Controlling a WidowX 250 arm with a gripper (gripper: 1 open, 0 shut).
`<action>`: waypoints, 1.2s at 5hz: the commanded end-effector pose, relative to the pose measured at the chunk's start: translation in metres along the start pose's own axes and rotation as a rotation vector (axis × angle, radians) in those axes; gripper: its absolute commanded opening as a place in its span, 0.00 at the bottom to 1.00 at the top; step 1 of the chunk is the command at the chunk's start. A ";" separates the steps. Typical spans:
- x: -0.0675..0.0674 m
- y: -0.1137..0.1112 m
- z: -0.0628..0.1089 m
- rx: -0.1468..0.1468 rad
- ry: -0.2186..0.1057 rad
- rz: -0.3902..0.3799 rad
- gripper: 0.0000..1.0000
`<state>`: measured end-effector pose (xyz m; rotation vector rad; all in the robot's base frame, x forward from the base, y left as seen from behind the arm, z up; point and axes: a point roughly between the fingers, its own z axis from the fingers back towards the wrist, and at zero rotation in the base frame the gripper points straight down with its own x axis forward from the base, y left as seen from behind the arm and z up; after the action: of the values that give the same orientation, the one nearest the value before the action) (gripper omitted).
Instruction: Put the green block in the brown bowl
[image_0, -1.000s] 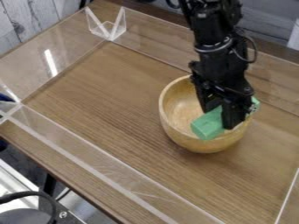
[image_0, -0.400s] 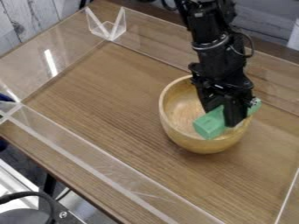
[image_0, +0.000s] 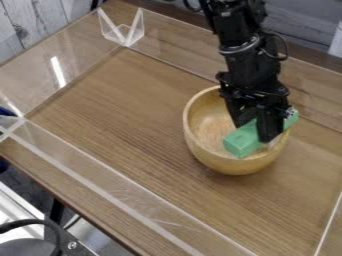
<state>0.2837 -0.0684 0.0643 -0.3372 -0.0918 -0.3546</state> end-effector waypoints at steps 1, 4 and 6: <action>0.000 0.009 -0.010 0.010 -0.024 -0.033 0.00; -0.007 0.042 -0.014 0.059 -0.050 0.088 1.00; -0.018 0.050 0.002 0.190 -0.055 0.137 1.00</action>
<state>0.2757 -0.0198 0.0320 -0.1749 -0.0878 -0.1965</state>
